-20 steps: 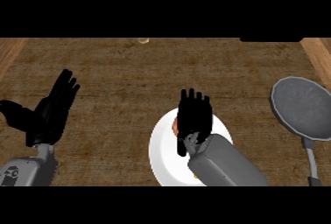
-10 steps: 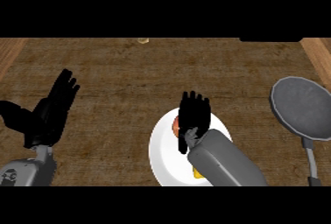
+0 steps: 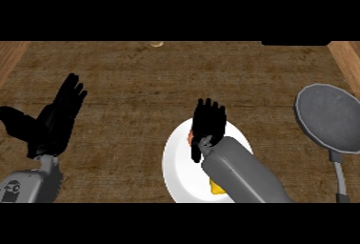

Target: Pick the squash from the plate and place it in the pan

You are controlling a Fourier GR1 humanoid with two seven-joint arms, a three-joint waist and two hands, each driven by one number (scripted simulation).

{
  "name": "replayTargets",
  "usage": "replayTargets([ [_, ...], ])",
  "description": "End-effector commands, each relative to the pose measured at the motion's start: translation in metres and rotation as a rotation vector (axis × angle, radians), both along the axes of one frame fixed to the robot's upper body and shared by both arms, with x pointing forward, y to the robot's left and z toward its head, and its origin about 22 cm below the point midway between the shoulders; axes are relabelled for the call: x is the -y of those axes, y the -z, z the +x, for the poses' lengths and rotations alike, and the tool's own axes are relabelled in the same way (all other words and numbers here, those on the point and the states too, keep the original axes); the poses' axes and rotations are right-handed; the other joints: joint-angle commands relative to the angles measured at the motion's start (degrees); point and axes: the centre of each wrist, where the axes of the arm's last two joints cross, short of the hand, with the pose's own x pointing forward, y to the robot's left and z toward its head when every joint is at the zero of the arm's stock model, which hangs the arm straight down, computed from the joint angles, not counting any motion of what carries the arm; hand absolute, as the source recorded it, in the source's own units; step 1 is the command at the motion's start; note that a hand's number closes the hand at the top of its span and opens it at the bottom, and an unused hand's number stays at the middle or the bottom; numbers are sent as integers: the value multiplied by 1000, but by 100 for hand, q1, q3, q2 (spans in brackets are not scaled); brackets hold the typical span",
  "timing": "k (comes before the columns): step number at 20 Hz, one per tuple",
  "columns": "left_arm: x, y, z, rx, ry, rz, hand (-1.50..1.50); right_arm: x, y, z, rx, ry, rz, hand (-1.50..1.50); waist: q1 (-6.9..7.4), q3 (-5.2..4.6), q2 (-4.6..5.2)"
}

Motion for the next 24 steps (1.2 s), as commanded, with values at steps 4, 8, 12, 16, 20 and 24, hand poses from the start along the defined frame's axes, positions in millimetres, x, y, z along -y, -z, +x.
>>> replayTargets([
  [4, 5, -2, -3, 4, -4, 8, 0, -2, 20, 8, -43, 79, 8, -150, -2, 1, -3],
  [8, 1, 1, 11, 9, -9, 0, 0, -3, 35, 1, 11, -36, 4, 150, -28, 1, -1],
  [12, -5, -17, -9, 3, -2, 6, 0, 2, 41, 1, 36, -32, 18, 150, -12, 2, -12],
  [16, -8, 11, 6, 1, 17, -3, 0, -2, 48, 4, 67, -27, 39, 150, 0, 0, 7],
  [20, 6, 4, 0, 3, -18, -6, 0, -1, 30, -6, 138, -16, 72, 150, -94, 0, -21],
  [24, -3, -7, -11, 6, -20, 9, 0, 38, 24, 10, 131, 26, 113, 150, -70, 1, -21],
])
